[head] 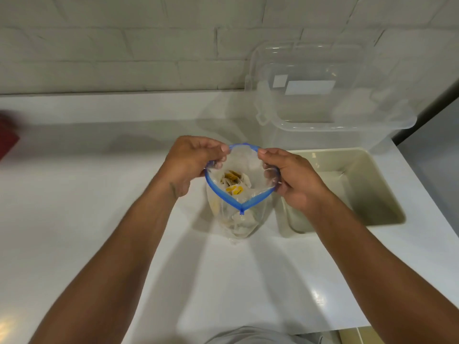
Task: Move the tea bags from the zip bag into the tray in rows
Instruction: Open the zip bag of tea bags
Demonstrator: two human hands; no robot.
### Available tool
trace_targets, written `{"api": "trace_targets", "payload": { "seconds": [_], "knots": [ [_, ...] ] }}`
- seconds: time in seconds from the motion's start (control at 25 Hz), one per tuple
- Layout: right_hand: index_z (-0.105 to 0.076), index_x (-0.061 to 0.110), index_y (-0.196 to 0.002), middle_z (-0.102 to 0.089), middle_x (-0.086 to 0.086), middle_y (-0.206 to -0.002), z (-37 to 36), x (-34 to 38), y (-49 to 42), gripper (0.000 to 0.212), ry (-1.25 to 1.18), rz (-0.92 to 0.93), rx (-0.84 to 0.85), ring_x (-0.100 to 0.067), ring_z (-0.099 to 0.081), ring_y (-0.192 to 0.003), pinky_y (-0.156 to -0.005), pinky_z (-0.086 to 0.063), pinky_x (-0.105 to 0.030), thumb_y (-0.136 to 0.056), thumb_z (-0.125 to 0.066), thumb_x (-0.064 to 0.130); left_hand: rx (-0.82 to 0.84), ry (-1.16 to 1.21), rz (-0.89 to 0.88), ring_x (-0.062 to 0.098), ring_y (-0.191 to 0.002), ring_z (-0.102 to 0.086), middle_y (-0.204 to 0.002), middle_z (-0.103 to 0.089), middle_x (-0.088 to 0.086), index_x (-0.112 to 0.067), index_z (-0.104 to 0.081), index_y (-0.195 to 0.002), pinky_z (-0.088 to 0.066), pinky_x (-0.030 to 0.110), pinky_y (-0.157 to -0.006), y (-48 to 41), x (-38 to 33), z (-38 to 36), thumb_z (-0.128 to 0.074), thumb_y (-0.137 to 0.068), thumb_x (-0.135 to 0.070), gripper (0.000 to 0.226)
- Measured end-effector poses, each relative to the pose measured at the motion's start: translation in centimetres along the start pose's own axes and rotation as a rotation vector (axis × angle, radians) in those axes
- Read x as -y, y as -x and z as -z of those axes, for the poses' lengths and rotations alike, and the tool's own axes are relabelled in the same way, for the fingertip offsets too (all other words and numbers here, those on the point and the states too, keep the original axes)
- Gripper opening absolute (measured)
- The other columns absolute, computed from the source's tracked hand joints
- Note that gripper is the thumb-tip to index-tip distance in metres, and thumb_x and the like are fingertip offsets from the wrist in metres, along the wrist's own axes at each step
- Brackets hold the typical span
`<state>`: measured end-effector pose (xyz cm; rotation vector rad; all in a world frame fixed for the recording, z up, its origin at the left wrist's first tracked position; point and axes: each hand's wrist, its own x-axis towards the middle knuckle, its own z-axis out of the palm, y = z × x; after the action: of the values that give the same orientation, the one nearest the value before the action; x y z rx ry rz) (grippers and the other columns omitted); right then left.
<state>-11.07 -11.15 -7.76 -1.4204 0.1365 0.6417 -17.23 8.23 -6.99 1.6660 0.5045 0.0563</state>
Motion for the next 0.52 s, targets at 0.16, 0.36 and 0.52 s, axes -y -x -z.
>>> {"api": "trace_targets", "payload": {
  "seconds": [0.16, 0.36, 0.52],
  "knots": [
    [-0.076, 0.018, -0.091, -0.061, 0.008, -0.069, 0.1, -0.3, -0.4, 0.019, 0.14, 0.012, -0.02, -0.01, -0.05, -0.061, -0.065, -0.042, -0.025, -0.083, -0.076, 0.035, 0.157, 0.296, 0.334, 0.007, -0.062, -0.058, -0.071, -0.063, -0.009, -0.02, -0.074, -0.087, -0.044, 0.023, -0.062, -0.2, 1.0, 0.0, -0.068, -0.091, -0.031, 0.014],
    [-0.067, 0.024, -0.11, -0.061, 0.008, -0.081, 0.4, -0.8, 0.3, 0.041, 0.278, 0.091, -0.025, -0.012, -0.06, -0.076, -0.068, -0.05, -0.026, -0.078, -0.077, 0.048, -0.113, 0.153, 0.09, 0.009, -0.076, -0.064, -0.098, -0.071, -0.002, -0.024, -0.069, -0.107, -0.052, 0.021, -0.06, 1.0, 1.3, -0.6, -0.073, -0.087, -0.042, 0.027],
    [-0.052, 0.023, -0.094, -0.056, 0.004, -0.076, 1.2, -2.1, 1.5, 0.052, 0.4, 0.114, -0.22, -0.012, -0.056, -0.064, -0.055, -0.048, -0.026, -0.067, -0.081, 0.058, -0.286, -0.218, 0.062, 0.014, -0.083, -0.063, -0.093, -0.061, -0.006, -0.031, -0.049, -0.107, -0.053, 0.036, -0.075, 3.5, 1.5, -0.5, -0.07, -0.066, -0.078, 0.065]
  ]
}}
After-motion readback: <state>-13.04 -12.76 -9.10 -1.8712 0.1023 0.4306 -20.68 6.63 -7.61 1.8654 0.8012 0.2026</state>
